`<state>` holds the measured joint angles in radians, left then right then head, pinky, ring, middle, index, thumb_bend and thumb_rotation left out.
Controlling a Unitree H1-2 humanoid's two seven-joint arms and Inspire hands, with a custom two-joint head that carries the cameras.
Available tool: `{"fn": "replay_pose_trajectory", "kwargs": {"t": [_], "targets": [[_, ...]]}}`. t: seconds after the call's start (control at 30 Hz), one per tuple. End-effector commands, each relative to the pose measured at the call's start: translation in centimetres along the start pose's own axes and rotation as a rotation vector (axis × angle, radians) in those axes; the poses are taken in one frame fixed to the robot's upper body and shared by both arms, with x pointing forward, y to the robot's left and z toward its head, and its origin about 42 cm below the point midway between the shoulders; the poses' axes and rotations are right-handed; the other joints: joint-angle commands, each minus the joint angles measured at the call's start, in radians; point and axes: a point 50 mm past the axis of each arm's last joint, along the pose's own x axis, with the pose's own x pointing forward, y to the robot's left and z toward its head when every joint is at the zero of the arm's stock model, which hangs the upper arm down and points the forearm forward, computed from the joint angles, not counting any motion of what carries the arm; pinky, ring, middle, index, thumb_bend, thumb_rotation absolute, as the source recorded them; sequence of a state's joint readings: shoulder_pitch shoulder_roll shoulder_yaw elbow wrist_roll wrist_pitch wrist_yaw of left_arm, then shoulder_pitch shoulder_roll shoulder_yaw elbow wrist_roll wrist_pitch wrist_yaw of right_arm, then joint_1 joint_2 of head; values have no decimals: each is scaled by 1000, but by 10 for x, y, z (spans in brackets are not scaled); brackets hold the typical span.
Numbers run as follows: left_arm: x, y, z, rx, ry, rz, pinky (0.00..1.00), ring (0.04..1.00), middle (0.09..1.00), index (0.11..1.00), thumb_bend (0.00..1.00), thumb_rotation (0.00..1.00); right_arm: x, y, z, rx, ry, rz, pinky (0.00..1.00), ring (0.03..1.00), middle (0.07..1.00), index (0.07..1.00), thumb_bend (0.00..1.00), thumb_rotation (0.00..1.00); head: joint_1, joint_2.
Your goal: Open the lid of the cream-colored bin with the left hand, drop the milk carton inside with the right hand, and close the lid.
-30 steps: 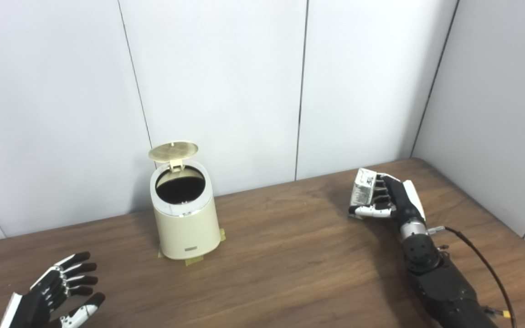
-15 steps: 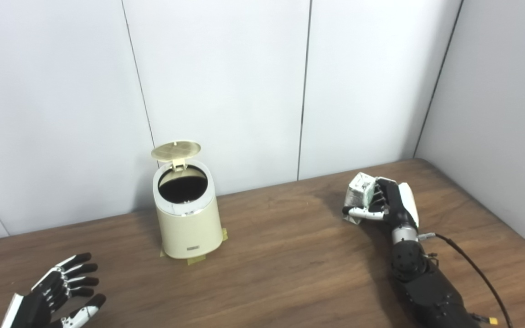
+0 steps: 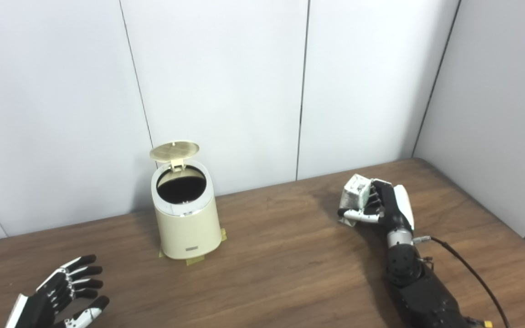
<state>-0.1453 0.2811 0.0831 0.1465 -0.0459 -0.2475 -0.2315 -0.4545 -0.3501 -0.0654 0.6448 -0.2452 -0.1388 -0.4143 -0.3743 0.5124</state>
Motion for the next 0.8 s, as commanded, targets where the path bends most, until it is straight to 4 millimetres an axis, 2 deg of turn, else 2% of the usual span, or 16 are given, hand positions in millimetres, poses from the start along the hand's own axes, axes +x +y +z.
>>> {"fn": "replay_pose_trajectory", "kwargs": {"t": [0.0, 0.3, 0.53, 0.77], "targets": [[12, 7, 12, 26, -68, 6, 603, 659, 736, 786, 599, 107, 19, -2, 51, 65, -130, -13, 373, 421, 481, 521, 518, 0, 12, -1], [13, -4, 8, 1, -54, 6, 602, 661, 738, 784, 591, 76, 18, 15, 127, 145, -289, 78, 360, 425, 474, 517, 520, 0, 76, -13], [14, -16, 5, -23, -44, 12, 601, 665, 741, 786, 621, 90, 18, 33, 165, 183, -379, 121, 322, 415, 470, 519, 520, 0, 161, -29], [17, -31, 5, -12, -41, 14, 587, 648, 730, 778, 664, 143, 6, 51, 203, 235, -436, 195, 351, 440, 483, 488, 522, 0, 237, -46]]}}
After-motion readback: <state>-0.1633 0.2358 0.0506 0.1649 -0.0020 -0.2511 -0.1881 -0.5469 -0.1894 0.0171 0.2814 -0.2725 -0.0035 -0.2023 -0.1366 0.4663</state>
